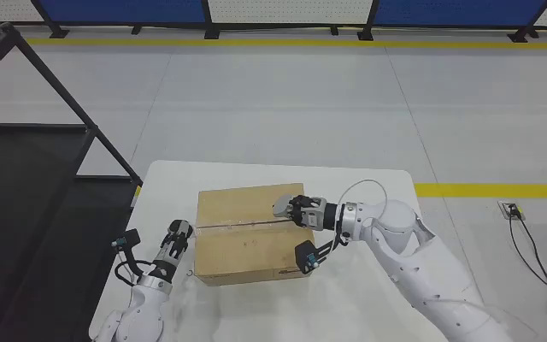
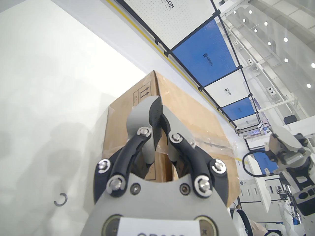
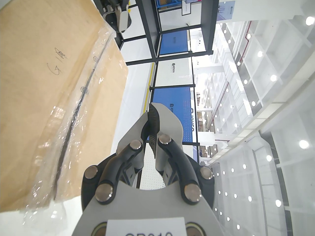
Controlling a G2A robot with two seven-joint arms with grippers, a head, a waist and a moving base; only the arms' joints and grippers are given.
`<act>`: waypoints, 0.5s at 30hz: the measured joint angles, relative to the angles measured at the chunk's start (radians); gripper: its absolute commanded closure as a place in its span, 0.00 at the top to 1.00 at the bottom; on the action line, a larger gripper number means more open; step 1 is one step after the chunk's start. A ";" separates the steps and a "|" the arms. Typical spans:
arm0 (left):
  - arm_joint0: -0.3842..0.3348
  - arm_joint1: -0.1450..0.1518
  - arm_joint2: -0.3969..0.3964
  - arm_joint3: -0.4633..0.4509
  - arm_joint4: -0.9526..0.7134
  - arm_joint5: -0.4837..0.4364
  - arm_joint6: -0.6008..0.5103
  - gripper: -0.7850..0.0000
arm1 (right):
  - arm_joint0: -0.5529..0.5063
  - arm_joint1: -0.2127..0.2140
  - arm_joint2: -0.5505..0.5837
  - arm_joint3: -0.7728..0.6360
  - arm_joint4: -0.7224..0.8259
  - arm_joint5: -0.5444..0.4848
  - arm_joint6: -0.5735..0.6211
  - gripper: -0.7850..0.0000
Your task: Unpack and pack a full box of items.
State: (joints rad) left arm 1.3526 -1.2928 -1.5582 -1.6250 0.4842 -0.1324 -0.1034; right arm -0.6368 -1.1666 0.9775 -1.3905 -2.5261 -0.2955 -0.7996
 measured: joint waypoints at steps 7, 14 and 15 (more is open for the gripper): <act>-0.004 -0.001 0.023 0.026 0.004 0.002 -0.006 0.00 | -0.145 0.052 0.147 -0.118 -0.080 -0.078 0.086 0.00; -0.004 -0.003 0.050 0.019 0.019 0.009 -0.005 0.00 | -0.173 0.071 0.197 -0.070 -0.092 -0.173 0.142 0.00; -0.005 -0.004 0.053 0.019 0.021 0.010 -0.005 0.00 | -0.170 0.071 0.199 -0.052 -0.089 -0.182 0.156 0.00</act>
State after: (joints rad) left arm 1.3480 -1.2964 -1.5048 -1.6057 0.5055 -0.1220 -0.1086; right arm -0.8073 -1.0954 1.1769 -1.4429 -2.6147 -0.4777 -0.6436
